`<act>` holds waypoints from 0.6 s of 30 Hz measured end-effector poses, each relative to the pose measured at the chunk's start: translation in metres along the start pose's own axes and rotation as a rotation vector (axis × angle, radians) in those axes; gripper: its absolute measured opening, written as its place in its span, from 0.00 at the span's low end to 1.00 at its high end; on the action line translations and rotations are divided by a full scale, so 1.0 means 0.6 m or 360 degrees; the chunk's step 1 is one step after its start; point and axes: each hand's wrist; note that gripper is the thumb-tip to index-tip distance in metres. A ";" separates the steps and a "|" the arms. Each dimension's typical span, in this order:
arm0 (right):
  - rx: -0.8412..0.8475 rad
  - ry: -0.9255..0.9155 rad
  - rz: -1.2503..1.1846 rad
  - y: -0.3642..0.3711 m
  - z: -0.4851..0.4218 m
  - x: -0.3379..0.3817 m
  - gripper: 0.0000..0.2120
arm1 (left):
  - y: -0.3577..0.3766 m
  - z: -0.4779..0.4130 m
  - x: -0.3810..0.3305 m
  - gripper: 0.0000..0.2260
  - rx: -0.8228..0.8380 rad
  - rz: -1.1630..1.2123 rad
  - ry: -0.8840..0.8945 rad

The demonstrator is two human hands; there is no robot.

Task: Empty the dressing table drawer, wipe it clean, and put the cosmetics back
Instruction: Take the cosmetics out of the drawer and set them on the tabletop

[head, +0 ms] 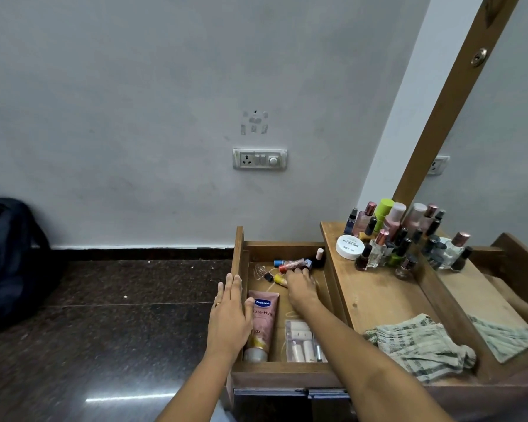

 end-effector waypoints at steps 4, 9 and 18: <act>-0.0196 0.0077 -0.0469 0.005 -0.006 0.004 0.09 | 0.001 -0.001 0.001 0.27 0.0005 0.0030 0.0000; -0.0515 0.0109 -0.1497 -0.058 -0.011 0.016 0.10 | 0.000 -0.001 -0.002 0.27 0.0011 0.0056 -0.0016; -0.1017 0.0134 -0.1836 -0.174 -0.042 -0.009 0.13 | 0.001 -0.001 0.001 0.28 0.0012 0.0061 -0.0004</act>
Point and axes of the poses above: each hand's wrist, its own z-axis away from the middle knuckle, its own y-axis out of the palm, x = y × z, and after that the axes turned 7 degrees about -z, right-handed
